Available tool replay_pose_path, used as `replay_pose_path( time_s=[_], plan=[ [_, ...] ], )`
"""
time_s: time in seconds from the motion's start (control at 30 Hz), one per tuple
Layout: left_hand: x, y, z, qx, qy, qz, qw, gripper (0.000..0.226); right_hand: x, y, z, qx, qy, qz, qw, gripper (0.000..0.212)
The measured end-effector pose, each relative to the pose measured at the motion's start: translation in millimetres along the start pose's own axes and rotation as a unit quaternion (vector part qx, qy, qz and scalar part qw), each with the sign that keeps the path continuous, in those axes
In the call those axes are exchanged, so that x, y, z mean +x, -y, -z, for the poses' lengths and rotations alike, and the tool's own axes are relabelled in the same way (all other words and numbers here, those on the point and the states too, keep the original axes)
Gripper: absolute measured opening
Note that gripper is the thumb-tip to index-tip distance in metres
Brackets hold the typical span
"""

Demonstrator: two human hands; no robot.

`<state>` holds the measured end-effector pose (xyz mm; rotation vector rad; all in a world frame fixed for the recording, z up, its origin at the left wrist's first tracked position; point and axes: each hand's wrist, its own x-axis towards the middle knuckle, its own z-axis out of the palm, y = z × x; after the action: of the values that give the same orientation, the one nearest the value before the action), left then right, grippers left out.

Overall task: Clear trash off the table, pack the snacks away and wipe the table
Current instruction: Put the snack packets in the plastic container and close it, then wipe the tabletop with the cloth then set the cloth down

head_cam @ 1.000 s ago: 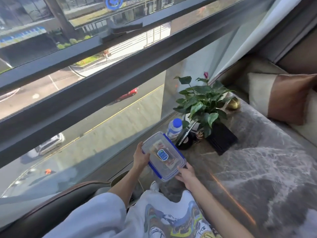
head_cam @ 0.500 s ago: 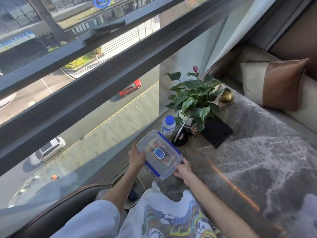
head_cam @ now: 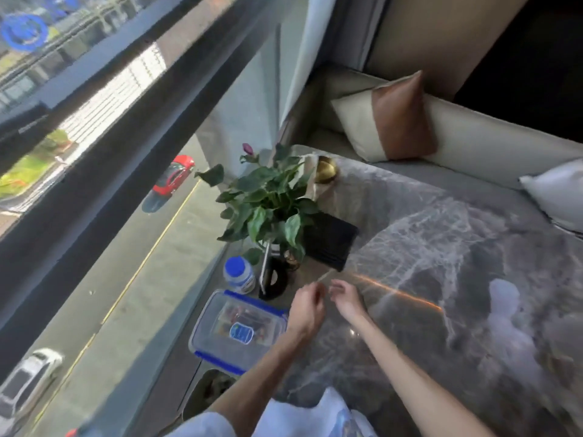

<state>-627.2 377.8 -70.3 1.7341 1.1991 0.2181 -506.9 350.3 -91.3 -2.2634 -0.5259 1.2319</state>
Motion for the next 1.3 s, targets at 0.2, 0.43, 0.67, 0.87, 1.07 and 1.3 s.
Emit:
replay_pose_path(
  time_s=[0.2, 0.43, 0.67, 0.87, 1.07, 1.3],
  plan=[
    [88, -16, -11, -0.165, 0.078, 0.258, 0.949, 0.035, 39, 24, 30, -0.056, -0.047, 0.0, 0.997, 0.032],
    [138, -22, -22, -0.389, -0.009, 0.434, 0.813, 0.037, 88, 46, 46, -0.221, 0.023, 0.057, 0.973, 0.05],
    [170, -21, -37, -0.635, 0.009, 0.442, 0.633, 0.047, 122, 54, 37, -0.396, 0.042, 0.144, 0.906, 0.052],
    [178, -13, -51, -0.595, -0.043, 0.443, 0.67, 0.038, 121, 50, 23, -0.461, -0.031, 0.175, 0.869, 0.027],
    [177, -17, -56, -0.585, -0.009, 0.423, 0.692, 0.046, 123, 48, 39, -0.416, -0.017, 0.237, 0.878, 0.014],
    [143, -34, -58, -0.476, 0.003, 0.405, 0.781, 0.042, 77, 7, 56, -0.379, -0.009, 0.246, 0.892, 0.017]
  ],
)
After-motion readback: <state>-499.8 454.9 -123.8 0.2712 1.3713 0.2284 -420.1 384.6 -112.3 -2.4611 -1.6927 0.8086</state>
